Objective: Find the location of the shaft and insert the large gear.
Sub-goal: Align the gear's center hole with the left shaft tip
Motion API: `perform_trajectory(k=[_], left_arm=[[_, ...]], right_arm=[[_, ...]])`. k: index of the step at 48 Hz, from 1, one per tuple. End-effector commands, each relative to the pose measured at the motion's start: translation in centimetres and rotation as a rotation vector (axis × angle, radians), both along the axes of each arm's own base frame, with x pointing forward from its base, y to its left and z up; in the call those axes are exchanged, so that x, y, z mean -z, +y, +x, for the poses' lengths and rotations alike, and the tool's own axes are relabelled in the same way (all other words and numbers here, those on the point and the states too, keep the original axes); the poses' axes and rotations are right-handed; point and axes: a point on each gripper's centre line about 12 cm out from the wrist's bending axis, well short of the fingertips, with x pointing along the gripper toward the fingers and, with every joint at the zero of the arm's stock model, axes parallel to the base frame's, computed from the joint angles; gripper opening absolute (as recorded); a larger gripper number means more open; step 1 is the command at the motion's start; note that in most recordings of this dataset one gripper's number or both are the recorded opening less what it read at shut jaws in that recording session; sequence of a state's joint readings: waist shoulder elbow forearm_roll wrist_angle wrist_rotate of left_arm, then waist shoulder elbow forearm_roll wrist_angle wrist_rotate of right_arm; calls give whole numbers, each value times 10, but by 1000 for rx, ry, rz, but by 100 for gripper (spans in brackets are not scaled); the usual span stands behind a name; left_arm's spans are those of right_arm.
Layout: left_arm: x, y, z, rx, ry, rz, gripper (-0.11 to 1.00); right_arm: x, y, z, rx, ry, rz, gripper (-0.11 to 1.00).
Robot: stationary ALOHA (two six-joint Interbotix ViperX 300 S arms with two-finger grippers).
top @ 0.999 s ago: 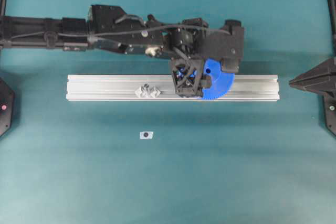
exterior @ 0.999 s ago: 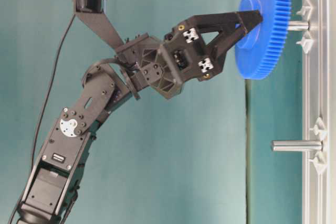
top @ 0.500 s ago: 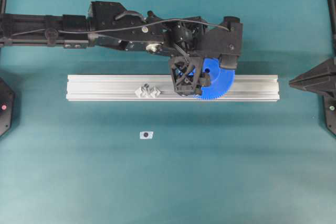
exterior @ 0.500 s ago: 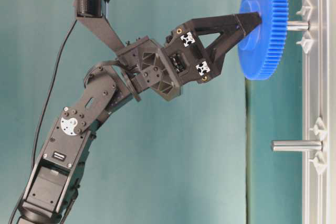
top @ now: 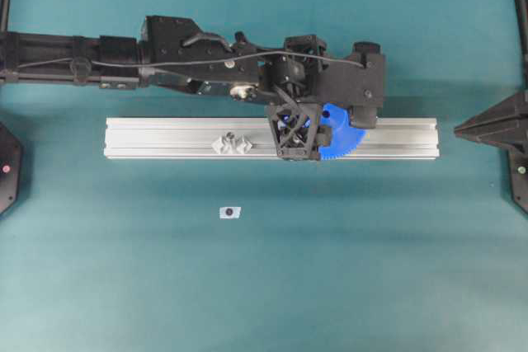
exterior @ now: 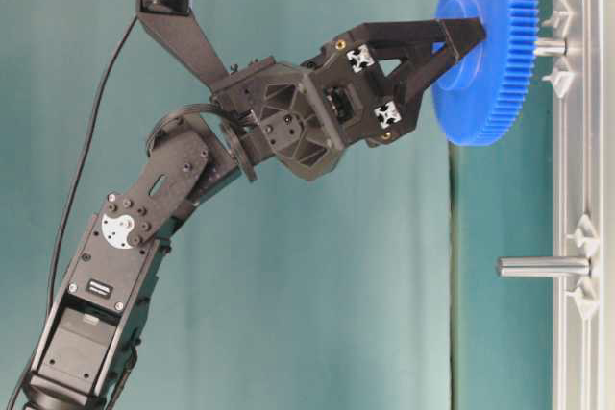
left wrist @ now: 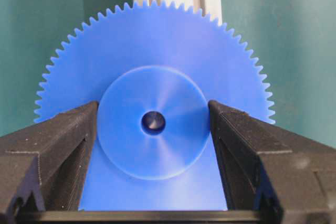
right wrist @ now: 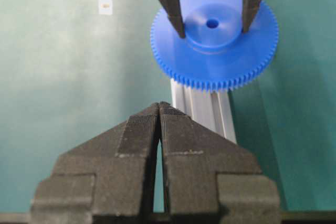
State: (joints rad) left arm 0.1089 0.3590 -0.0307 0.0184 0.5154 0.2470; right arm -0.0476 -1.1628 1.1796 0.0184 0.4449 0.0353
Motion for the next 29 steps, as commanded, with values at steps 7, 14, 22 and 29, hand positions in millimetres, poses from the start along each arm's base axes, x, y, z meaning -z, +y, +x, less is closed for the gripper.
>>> perform_trajectory(k=[7, 14, 22, 29], left_arm=[[-13, 11, -1, -17, -27, 8, 72], [-15, 27, -3, -50, -25, 7, 72], [-16, 36, -4, -60, -24, 14, 72], [-15, 36, -4, -60, -21, 13, 72]], right_arm=[[-4, 0, 2, 5, -14, 6, 5], [-5, 0, 2, 5, -14, 6, 5], [-4, 0, 2, 5, -13, 6, 5], [-5, 0, 2, 5, -14, 6, 5]])
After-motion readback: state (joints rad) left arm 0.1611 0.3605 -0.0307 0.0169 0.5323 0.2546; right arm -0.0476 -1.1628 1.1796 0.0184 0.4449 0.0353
